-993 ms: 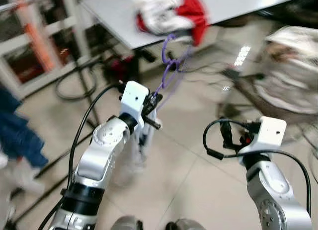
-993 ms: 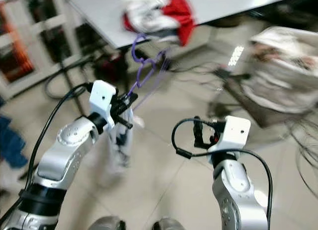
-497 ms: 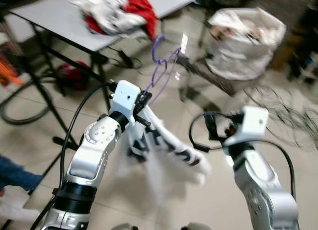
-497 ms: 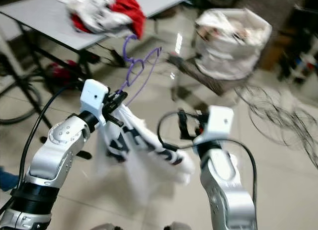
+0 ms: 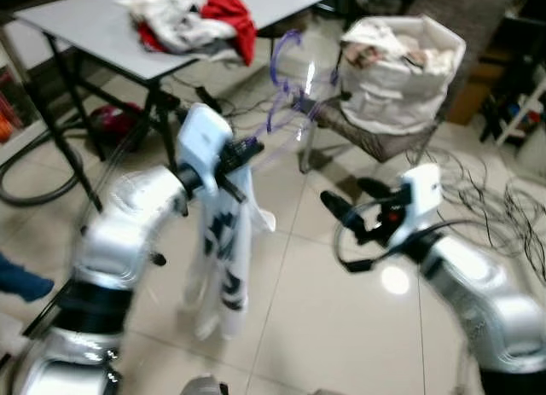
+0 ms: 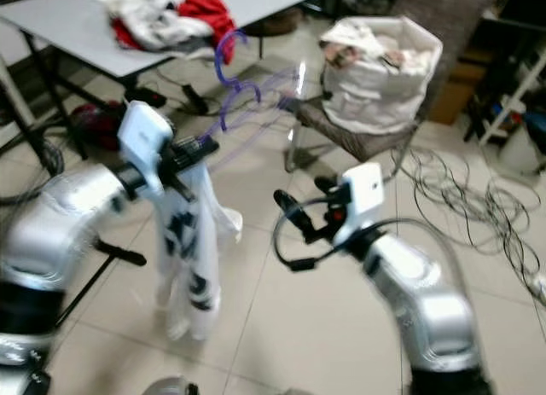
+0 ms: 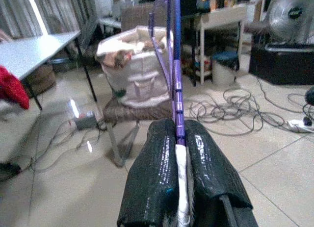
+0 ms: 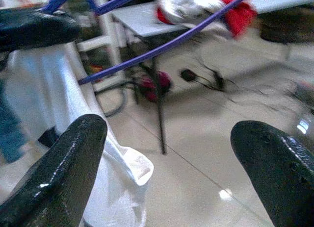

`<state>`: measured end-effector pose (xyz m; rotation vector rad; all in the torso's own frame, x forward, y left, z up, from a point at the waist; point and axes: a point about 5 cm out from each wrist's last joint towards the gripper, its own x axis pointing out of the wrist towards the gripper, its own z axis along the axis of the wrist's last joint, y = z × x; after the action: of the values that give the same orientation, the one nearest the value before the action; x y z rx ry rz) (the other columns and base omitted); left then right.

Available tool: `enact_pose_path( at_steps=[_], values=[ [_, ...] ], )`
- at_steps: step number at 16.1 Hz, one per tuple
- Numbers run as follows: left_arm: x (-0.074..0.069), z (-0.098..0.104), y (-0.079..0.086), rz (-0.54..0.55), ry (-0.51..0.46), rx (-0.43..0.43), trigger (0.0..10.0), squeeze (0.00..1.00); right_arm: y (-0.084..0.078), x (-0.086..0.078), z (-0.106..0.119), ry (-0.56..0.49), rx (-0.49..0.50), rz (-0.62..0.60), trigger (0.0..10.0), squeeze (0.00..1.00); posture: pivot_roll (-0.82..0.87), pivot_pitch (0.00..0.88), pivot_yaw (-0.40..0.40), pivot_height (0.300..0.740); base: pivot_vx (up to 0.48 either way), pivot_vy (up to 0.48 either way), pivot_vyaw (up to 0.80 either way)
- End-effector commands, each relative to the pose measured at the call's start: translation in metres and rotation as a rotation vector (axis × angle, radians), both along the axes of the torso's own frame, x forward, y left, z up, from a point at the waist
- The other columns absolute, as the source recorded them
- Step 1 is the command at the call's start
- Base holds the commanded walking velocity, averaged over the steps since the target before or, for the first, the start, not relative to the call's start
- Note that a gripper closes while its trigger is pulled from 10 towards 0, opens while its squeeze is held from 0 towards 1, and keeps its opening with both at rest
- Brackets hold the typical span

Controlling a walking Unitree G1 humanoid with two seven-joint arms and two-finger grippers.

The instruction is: Hang hanger

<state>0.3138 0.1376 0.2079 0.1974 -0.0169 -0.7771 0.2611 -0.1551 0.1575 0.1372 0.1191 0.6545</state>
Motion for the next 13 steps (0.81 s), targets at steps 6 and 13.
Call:
enact_pose_path(
  at_steps=[6,13],
  values=[
    [-0.011,0.068,-0.003,-0.509,-0.038,0.055,10.0,0.00,-0.024,0.023,0.020,-0.017,-0.002,0.256,10.0,0.00,-0.04,0.031,-0.085,0.740,0.000,0.000,0.00],
    [-0.013,0.095,-0.020,-0.646,-0.093,-0.014,10.0,0.00,-0.006,0.032,-0.004,0.015,-0.142,0.361,10.0,0.00,-0.03,0.042,-0.082,0.740,0.000,0.000,0.00]
  ],
)
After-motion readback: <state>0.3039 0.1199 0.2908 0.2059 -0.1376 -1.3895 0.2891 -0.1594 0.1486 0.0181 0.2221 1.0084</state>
